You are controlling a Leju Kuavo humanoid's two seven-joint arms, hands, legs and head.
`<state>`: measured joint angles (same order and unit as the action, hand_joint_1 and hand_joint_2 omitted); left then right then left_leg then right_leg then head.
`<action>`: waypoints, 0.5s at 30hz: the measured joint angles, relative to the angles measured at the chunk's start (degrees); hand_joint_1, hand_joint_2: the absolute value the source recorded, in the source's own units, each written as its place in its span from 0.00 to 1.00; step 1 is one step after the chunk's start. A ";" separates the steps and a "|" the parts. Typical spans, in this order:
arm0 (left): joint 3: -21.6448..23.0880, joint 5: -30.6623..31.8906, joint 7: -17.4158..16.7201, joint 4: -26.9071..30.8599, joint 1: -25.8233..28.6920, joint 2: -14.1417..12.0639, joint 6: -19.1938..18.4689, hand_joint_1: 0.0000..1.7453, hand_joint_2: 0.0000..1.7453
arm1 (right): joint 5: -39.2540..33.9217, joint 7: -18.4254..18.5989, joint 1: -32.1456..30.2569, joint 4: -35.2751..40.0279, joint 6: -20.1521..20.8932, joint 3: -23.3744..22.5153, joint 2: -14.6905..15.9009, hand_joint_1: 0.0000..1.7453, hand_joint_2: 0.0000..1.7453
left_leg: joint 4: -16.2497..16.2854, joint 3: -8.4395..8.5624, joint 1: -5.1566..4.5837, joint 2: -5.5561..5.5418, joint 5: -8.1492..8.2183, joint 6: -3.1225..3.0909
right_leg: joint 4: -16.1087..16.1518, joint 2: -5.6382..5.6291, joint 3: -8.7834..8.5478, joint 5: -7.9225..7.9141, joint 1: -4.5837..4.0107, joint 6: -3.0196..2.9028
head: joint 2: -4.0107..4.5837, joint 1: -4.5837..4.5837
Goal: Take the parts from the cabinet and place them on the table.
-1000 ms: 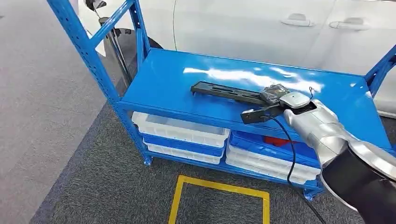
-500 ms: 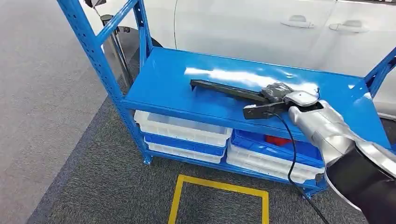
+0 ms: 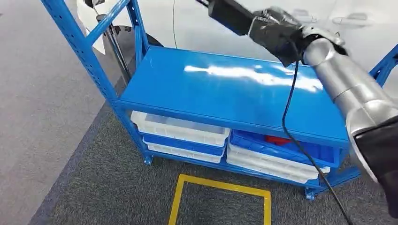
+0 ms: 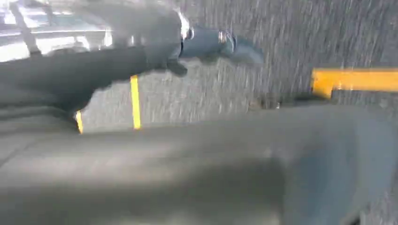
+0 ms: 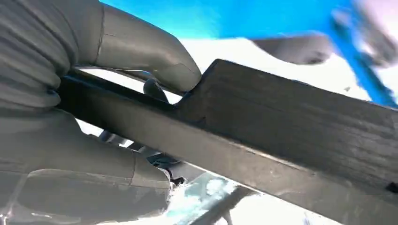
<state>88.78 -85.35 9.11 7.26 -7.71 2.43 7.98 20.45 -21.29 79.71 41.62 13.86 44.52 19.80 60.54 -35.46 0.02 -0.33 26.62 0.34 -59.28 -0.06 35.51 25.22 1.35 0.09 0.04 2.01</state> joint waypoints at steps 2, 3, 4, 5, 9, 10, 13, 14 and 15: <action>0.00 -0.13 0.00 0.00 -0.16 0.00 0.09 0.00 0.00 | -3.85 0.29 0.57 3.04 1.31 -2.40 0.33 1.00 1.00 | 8.22 -3.58 0.22 0.06 4.10 0.47 | -0.01 -0.01 -0.07 0.08 -0.10 -0.41 | 0.00 0.02; 0.00 -0.13 0.00 0.00 -0.21 0.00 0.09 0.00 0.00 | -5.81 0.68 0.63 4.39 1.81 -3.34 0.35 1.00 1.00 | 12.74 -5.72 0.23 0.07 5.73 0.54 | -0.01 -0.09 -0.10 0.11 -0.17 -0.49 | 0.00 0.02; 0.00 -0.13 0.00 0.00 -0.21 0.00 0.09 0.00 0.00 | -5.81 0.68 0.63 4.39 1.81 -3.34 0.35 1.00 1.00 | 12.74 -5.72 0.23 0.07 5.73 0.54 | -0.01 -0.09 -0.10 0.11 -0.17 -0.49 | 0.00 0.02; 0.00 -0.13 0.00 0.00 -0.21 0.00 0.09 0.00 0.00 | -5.81 0.68 0.63 4.39 1.81 -3.34 0.35 1.00 1.00 | 12.74 -5.72 0.23 0.07 5.73 0.54 | -0.01 -0.09 -0.10 0.11 -0.17 -0.49 | 0.00 0.02; 0.00 -0.13 0.00 0.00 -0.21 0.00 0.09 0.00 0.00 | -5.81 0.68 0.63 4.39 1.81 -3.34 0.35 1.00 1.00 | 12.74 -5.72 0.23 0.07 5.73 0.54 | -0.01 -0.09 -0.10 0.11 -0.17 -0.49 | 0.00 0.02; 0.00 -0.13 0.00 0.00 -0.21 0.00 0.09 0.00 0.00 | -5.81 0.68 0.63 4.39 1.81 -3.34 0.35 1.00 1.00 | 12.74 -5.72 0.23 0.07 5.73 0.54 | -0.01 -0.09 -0.10 0.11 -0.17 -0.49 | 0.00 0.02; 0.00 -0.13 0.00 0.00 -0.21 0.00 0.09 0.00 0.00 | -5.82 0.68 0.63 4.39 1.81 -3.34 0.35 1.00 1.00 | 13.02 -5.86 0.23 0.07 5.81 0.54 | -0.01 -0.09 -0.10 0.11 -0.17 -0.50 | 0.00 0.02; 0.00 -0.15 0.00 0.00 -0.22 0.00 0.09 0.00 0.00 | -6.19 0.74 0.63 4.63 1.90 -3.47 0.35 1.00 1.00 | 13.56 -6.14 0.23 0.07 5.97 0.54 | -0.02 -0.10 -0.11 0.12 -0.19 -0.52 | 0.00 0.02; 0.00 -0.15 0.00 0.00 -0.25 0.02 0.09 0.00 0.00 | -7.35 0.85 0.58 5.38 2.19 -3.89 0.35 1.00 1.00 | 15.50 -7.10 0.23 0.06 6.44 0.54 | -0.02 -0.15 -0.12 0.14 -0.22 -0.54 | 0.00 0.02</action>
<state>88.78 -85.50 9.11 7.26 -7.95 2.45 8.07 13.10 -20.43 80.29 47.00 16.05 40.63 20.15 76.03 -42.56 0.25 -0.27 33.06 0.88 -59.30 -0.21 35.38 25.36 1.13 -0.46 0.04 2.03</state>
